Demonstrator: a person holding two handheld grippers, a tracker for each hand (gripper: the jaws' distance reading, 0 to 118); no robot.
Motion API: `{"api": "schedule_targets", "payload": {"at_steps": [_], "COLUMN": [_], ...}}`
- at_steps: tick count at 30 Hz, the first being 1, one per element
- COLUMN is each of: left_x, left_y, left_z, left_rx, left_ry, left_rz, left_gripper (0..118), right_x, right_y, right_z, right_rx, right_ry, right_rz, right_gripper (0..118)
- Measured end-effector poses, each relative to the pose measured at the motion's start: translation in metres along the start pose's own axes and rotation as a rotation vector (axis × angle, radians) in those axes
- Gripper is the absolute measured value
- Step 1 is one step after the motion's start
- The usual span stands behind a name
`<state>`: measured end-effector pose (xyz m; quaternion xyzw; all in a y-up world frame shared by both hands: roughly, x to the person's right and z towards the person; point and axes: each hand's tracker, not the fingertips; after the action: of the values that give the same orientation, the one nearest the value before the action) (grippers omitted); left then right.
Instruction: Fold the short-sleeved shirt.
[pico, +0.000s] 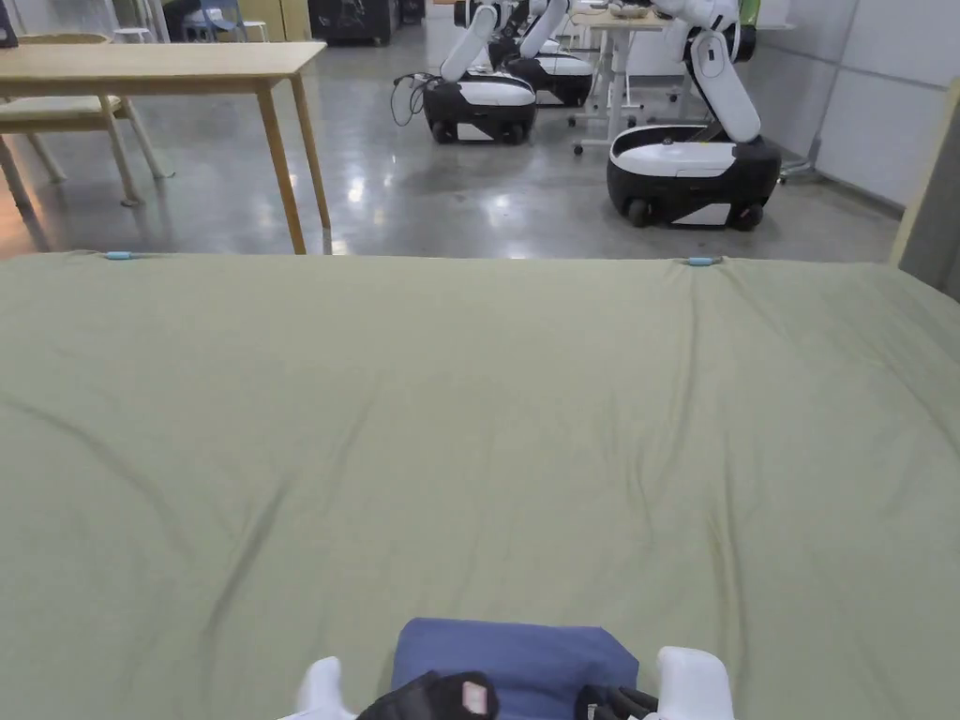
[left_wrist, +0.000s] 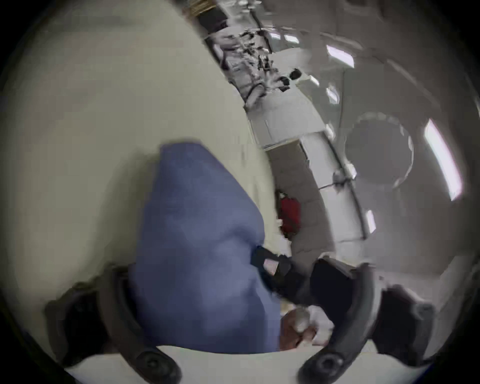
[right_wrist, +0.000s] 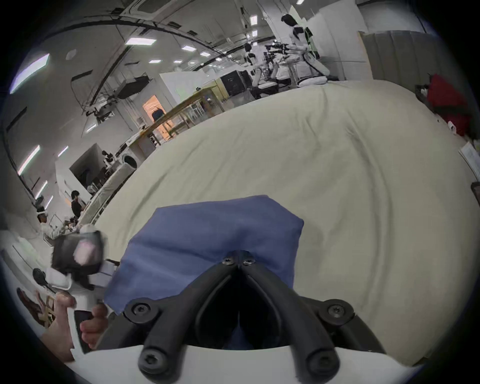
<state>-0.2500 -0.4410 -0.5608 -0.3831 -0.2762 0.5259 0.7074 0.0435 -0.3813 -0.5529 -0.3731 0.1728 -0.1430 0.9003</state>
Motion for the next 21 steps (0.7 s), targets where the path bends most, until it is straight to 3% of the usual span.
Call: {"api": "schedule_targets", "payload": {"at_steps": [1, 2, 4, 5, 8, 11, 15, 21], "left_x": [-0.001, -0.005, -0.014, -0.008, 0.011, 0.010, -0.002, -0.031], "left_y": [-0.001, 0.002, 0.010, 0.011, 0.031, 0.065, 0.133, 0.239], "left_z": [-0.010, -0.015, -0.016, -0.008, 0.025, 0.092, 0.207, 0.374], "left_rx": [0.011, 0.025, 0.006, -0.002, -0.015, 0.055, 0.140, 0.191], "left_ry": [0.035, 0.095, 0.172, 0.095, 0.236, 0.288, 0.460, 0.618], "left_rz": [0.037, 0.040, 0.095, 0.080, -0.123, -0.186, -0.297, -0.351], "left_gripper": [76, 33, 30, 30, 30, 30, 30, 30], "right_x": [-0.001, -0.001, -0.002, -0.003, -0.014, -0.030, -0.058, -0.109], "right_y": [-0.001, -0.001, -0.003, -0.002, -0.001, 0.003, 0.004, 0.010], "right_z": [0.001, 0.002, 0.012, 0.018, 0.032, 0.032, 0.023, -0.009], "right_rx": [0.008, 0.018, 0.054, 0.072, 0.120, 0.094, 0.083, 0.049], "right_ry": [-0.002, -0.009, -0.016, 0.003, 0.000, 0.001, 0.011, 0.010], "right_rz": [0.010, 0.019, 0.034, 0.037, 0.111, 0.125, 0.121, 0.164], "right_gripper": [1, 1, 1, 1, 1, 1, 1, 1]}}
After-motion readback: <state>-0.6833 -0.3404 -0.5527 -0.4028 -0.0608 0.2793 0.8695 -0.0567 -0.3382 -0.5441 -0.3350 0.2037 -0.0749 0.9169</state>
